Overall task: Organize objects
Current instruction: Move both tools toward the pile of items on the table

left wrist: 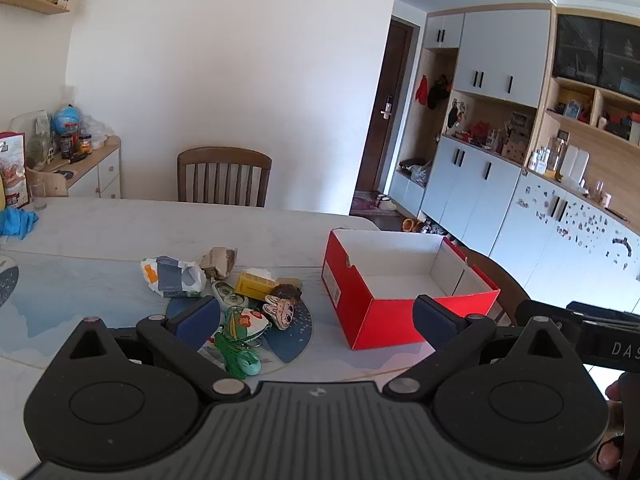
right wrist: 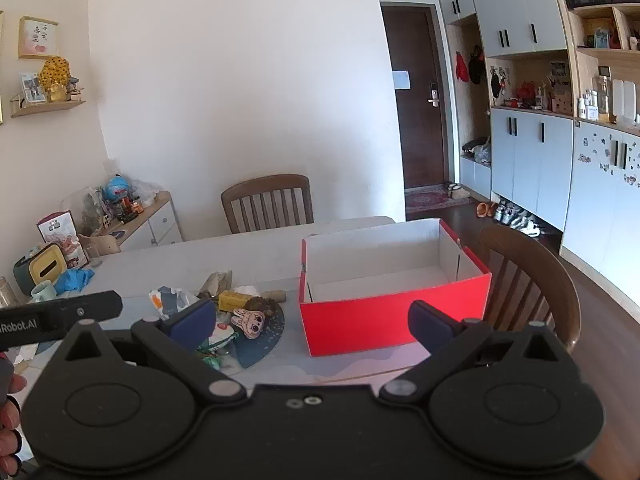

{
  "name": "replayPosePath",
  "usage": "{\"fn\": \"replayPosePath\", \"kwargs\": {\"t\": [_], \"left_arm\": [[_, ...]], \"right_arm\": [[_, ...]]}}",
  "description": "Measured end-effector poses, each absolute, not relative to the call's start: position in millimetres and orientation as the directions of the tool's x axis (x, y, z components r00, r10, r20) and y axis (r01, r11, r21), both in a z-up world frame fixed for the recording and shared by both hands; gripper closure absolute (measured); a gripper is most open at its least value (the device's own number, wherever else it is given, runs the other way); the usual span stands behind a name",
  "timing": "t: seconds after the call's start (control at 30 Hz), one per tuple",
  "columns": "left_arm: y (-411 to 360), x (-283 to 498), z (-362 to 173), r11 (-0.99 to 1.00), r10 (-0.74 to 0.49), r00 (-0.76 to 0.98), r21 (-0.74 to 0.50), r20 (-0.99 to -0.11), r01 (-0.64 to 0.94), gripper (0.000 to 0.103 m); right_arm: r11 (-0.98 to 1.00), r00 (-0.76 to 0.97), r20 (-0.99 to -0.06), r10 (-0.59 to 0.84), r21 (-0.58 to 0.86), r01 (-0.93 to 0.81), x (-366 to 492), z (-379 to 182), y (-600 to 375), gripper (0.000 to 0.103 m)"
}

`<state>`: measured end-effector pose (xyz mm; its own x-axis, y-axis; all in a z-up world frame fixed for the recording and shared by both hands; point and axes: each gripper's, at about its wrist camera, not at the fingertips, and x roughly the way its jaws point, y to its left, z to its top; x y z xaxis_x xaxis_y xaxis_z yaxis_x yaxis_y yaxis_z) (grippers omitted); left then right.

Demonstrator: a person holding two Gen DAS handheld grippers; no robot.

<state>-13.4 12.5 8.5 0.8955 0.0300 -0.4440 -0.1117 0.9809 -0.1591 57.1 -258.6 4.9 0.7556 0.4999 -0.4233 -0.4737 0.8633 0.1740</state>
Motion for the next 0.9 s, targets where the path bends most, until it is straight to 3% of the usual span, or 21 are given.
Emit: {"fn": "replayPosePath", "kwargs": {"t": [0.9], "left_arm": [[0,0,7,0.994,0.031,0.898,-0.085,-0.439,-0.076,0.0]], "right_arm": [[0.823,0.719,-0.417,0.556,0.157,-0.545,65,3,-250,0.001]]}}
